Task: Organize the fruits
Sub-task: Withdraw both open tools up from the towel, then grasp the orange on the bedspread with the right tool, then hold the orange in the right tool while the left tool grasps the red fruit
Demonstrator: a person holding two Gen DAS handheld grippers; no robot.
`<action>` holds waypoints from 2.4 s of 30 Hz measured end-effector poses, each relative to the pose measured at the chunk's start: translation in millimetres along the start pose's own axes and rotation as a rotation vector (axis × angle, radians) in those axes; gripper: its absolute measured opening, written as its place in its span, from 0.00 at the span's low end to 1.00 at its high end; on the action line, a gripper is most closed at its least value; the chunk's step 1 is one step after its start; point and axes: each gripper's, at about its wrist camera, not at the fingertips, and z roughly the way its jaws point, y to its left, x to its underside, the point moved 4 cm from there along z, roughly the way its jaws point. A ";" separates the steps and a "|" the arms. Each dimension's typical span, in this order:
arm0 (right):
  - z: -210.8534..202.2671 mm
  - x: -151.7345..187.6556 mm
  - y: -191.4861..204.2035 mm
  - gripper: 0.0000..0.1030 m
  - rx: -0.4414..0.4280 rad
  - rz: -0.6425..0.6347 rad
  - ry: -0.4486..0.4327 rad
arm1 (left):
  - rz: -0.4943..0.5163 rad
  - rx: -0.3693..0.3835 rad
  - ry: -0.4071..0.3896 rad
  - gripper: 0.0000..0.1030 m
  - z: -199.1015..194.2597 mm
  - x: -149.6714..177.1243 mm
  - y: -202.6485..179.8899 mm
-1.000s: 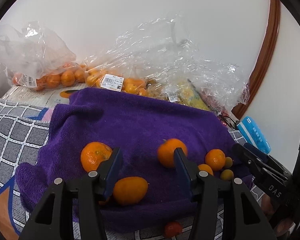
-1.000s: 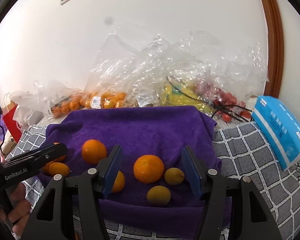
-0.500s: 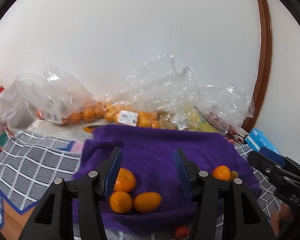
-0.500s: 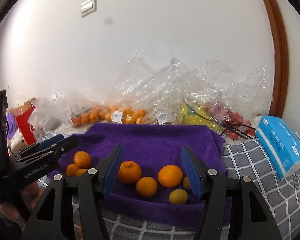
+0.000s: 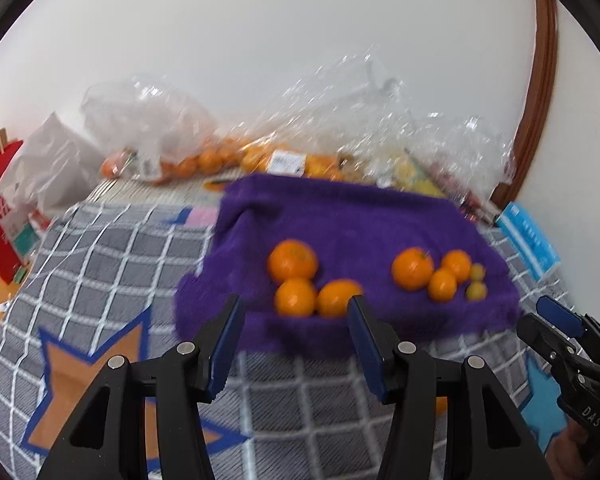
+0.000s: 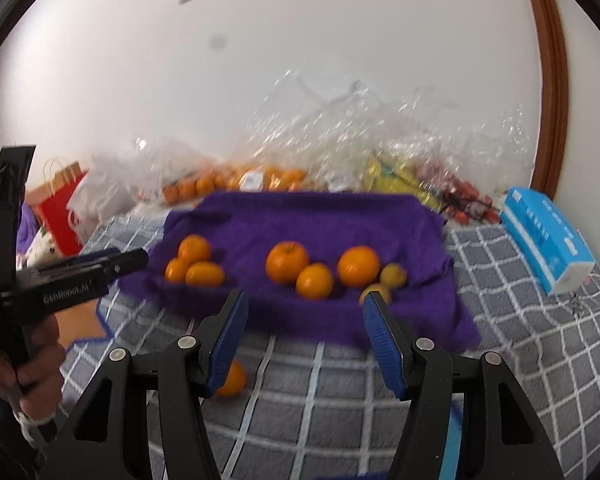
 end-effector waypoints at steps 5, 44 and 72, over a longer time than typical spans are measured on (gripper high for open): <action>1.8 17.7 17.4 0.56 -0.024 -0.022 0.047 | -0.030 0.015 0.034 0.50 -5.5 18.4 19.1; 33.5 40.0 45.7 0.39 -0.043 -0.031 0.129 | -0.072 0.109 0.091 0.48 6.3 52.9 36.9; 23.0 40.7 40.0 0.38 -0.008 -0.020 0.098 | 0.000 0.075 0.147 0.45 15.8 56.0 26.8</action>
